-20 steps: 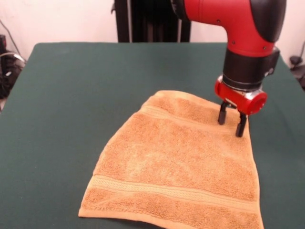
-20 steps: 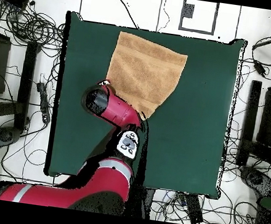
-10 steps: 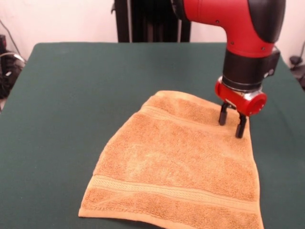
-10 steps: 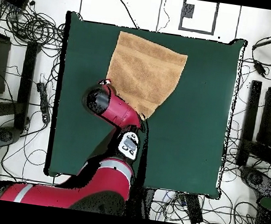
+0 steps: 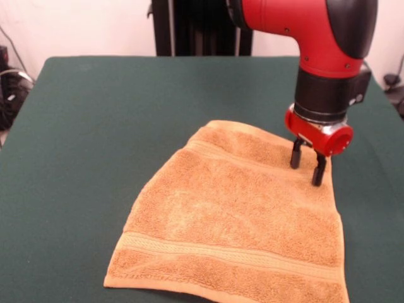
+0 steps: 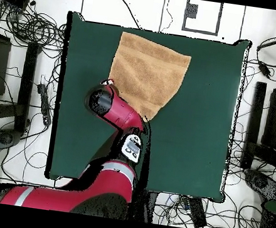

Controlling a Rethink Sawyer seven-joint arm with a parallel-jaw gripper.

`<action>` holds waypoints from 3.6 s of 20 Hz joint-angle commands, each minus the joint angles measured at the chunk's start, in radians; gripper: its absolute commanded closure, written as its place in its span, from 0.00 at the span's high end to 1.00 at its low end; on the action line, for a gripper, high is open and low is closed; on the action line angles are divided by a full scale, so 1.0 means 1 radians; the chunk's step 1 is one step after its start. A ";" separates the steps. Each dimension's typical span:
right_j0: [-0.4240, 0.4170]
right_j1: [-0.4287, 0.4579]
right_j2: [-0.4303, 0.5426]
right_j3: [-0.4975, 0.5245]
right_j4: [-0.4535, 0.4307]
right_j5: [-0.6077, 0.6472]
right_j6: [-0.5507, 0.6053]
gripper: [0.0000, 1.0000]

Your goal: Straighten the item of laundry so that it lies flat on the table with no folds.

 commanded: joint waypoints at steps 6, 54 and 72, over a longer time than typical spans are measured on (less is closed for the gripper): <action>0.013 0.313 0.269 0.020 0.053 -0.219 0.274 1.00; 0.144 0.116 0.238 0.179 0.391 -0.041 0.328 0.00; 0.148 0.119 0.306 0.149 0.510 -0.095 0.308 0.00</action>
